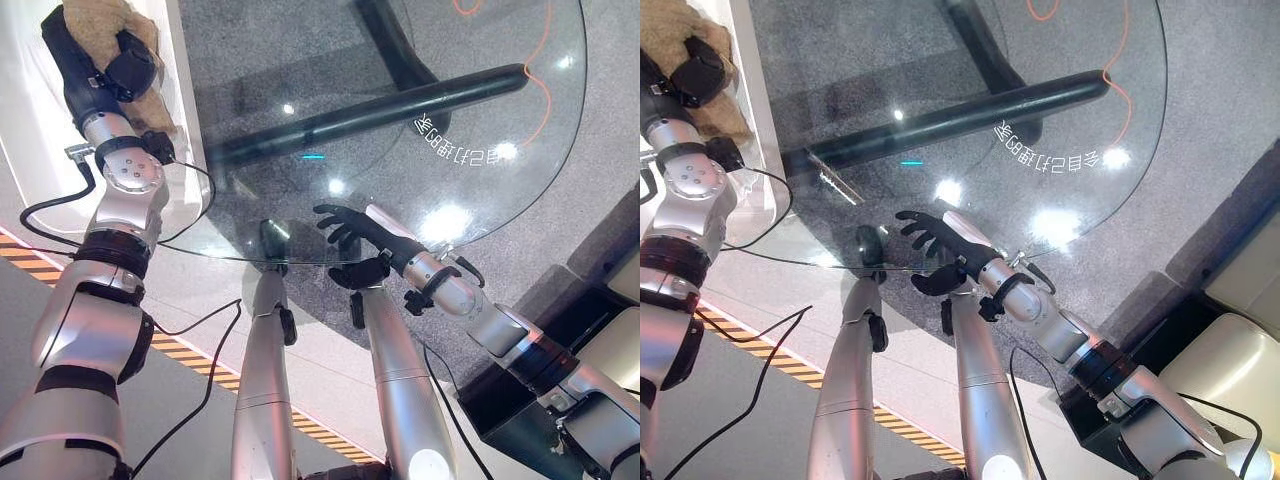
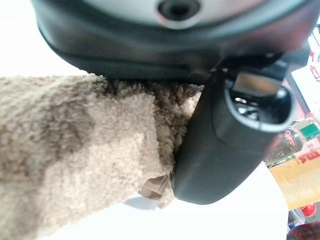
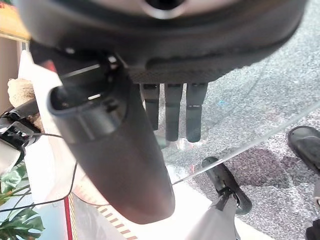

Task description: Wipe the table with a cloth and put it in the basket.

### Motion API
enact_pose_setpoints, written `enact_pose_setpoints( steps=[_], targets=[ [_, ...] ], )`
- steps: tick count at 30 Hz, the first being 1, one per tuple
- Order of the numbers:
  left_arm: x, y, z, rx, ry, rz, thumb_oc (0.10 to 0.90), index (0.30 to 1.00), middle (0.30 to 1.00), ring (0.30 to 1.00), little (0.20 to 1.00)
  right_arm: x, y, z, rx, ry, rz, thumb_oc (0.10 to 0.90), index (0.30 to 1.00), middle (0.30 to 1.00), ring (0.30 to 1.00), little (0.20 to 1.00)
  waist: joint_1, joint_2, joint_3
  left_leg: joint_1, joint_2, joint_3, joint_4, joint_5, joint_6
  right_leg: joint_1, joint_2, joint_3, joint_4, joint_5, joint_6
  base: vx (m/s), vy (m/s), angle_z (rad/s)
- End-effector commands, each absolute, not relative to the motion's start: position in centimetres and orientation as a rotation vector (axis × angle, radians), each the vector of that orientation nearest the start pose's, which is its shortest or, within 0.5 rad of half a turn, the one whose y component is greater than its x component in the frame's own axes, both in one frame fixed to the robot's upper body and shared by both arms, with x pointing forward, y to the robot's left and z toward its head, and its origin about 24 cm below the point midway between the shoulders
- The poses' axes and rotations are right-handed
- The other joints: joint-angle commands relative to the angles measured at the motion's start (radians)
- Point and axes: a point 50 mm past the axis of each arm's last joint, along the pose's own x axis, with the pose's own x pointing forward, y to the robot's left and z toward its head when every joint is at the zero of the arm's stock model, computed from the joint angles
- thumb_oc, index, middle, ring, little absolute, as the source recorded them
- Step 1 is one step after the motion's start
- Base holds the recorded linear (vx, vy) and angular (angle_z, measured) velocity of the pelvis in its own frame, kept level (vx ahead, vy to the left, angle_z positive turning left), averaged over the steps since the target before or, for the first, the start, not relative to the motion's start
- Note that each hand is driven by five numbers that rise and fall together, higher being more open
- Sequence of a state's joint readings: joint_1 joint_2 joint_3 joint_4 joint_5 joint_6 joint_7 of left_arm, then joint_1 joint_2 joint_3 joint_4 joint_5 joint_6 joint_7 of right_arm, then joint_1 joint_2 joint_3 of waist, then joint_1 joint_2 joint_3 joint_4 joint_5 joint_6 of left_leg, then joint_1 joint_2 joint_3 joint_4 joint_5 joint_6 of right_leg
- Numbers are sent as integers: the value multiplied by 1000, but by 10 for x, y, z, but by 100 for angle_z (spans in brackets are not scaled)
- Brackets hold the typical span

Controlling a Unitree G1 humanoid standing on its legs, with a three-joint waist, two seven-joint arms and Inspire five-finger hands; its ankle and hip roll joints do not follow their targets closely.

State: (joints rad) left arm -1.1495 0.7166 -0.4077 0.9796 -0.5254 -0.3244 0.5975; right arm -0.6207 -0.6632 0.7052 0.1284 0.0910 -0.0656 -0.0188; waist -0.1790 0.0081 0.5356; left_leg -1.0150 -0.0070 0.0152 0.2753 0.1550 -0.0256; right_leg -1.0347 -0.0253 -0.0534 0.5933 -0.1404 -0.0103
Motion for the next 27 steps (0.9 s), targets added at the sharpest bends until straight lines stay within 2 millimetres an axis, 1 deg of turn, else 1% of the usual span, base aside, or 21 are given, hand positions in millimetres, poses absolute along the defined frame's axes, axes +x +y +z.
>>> enact_pose_setpoints(
  steps=[1, 4, 11, 12, 15, 23, 27],
  targets=[
    [371, 312, 278, 120, -545, 751, 800, 900, 900, 900, 900, 313, -104, 125, -678, -306, 579, 800, 900, 900, 900, 900, 25, -41, -16, 45, -71, 75, 113, -149, 67, 43, 58, 62, -257, 204, 17, 0, 0, 0],
    [373, 307, 277, 114, -555, 733, 800, 900, 900, 900, 900, 314, -104, 127, -678, -305, 570, 800, 900, 900, 900, 900, 29, -40, -16, 42, -73, 71, 115, -147, 67, 43, 56, 59, -258, 203, 15, 5, -22, 4],
    [373, 304, 275, 114, -560, 723, 800, 900, 900, 900, 900, 314, -105, 128, -680, -305, 565, 800, 900, 900, 900, 900, 31, -38, -16, 43, -74, 68, 117, -147, 68, 45, 54, 57, -256, 200, 13, -1, -14, 4],
    [373, 297, 269, 110, -577, 700, 800, 900, 900, 900, 900, 312, -105, 128, -677, -307, 557, 800, 900, 900, 900, 900, 38, -35, -16, 54, -76, 63, 115, -145, 68, 55, 54, 53, -254, 195, 10, -12, -66, 1],
    [371, 295, 264, 103, -582, 703, 800, 900, 900, 900, 900, 311, -106, 126, -678, -306, 552, 800, 900, 900, 900, 900, 42, -32, -16, 70, -77, 62, 112, -143, 68, 70, 55, 50, -254, 190, 7, -23, -61, 1],
    [359, 304, 251, 46, -616, 738, 800, 900, 900, 900, 900, 305, -111, 122, -679, -305, 543, 800, 900, 900, 900, 900, 53, -26, -16, 123, -77, 58, 107, -147, 66, 121, 53, 44, -252, 172, 1, -21, -42, 2],
    [345, 314, 248, 29, -686, 779, 800, 900, 900, 900, 900, 297, -116, 114, -674, -299, 533, 800, 900, 900, 900, 900, 66, -21, -16, 167, -75, 50, 97, -149, 65, 169, 52, 36, -255, 156, -4, -27, -53, -2]
  ],
)
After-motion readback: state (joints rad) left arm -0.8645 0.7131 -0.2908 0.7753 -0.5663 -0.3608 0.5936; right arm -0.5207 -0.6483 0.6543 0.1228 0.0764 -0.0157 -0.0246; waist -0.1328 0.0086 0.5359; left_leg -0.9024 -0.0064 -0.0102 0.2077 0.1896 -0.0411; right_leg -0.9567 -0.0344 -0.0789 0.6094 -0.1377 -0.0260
